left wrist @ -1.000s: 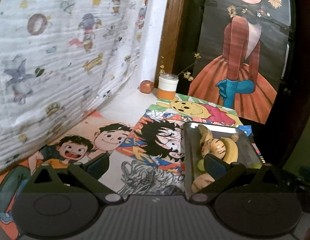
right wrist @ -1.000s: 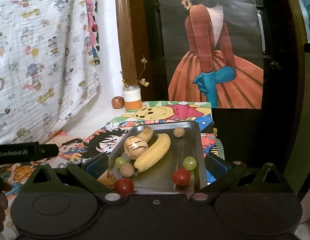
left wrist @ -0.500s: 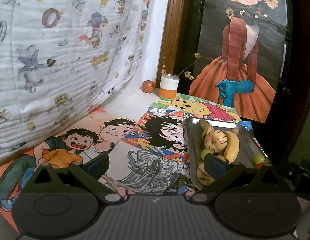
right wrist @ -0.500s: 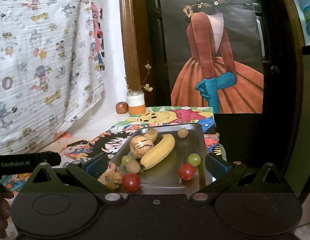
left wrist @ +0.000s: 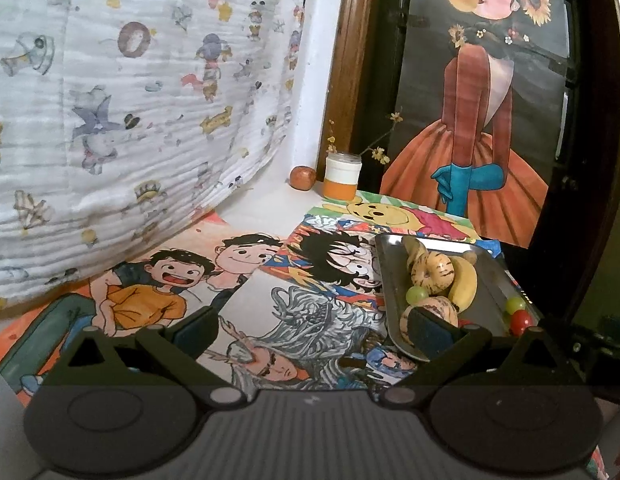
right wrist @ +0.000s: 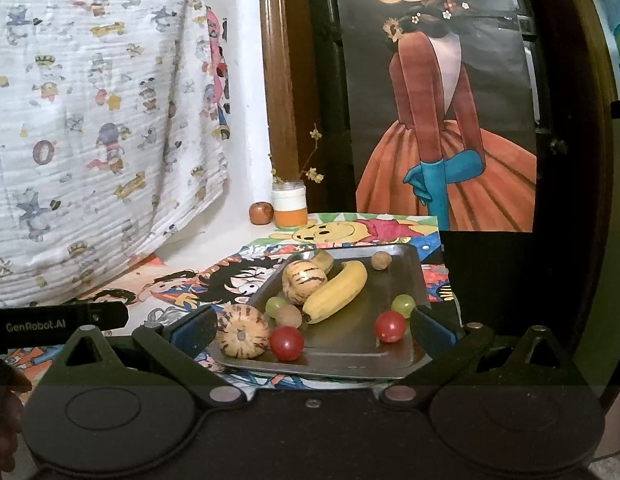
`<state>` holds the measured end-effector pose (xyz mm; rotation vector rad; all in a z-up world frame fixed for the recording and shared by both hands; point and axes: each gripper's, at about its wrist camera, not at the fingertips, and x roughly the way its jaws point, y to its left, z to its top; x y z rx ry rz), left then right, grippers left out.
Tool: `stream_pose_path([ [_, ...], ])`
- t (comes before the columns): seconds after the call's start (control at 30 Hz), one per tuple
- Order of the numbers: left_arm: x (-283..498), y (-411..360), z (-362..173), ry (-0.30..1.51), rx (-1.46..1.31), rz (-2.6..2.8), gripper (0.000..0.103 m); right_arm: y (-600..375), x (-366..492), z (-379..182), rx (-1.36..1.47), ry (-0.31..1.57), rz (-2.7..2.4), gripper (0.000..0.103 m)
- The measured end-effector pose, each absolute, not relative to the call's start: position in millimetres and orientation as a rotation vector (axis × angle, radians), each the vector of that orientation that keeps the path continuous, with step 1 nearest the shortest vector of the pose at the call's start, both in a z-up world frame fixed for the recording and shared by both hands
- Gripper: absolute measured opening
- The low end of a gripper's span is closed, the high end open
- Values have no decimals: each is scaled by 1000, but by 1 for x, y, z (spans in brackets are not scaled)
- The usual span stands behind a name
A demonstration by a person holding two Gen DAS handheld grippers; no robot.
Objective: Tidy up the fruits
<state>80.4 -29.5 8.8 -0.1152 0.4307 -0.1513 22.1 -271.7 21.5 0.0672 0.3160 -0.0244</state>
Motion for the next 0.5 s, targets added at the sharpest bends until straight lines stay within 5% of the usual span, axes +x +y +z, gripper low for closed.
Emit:
stream_pose_path([
  [0.5, 56, -17, 2, 416, -106, -142, 103, -264, 5, 17, 61, 317, -9, 102],
])
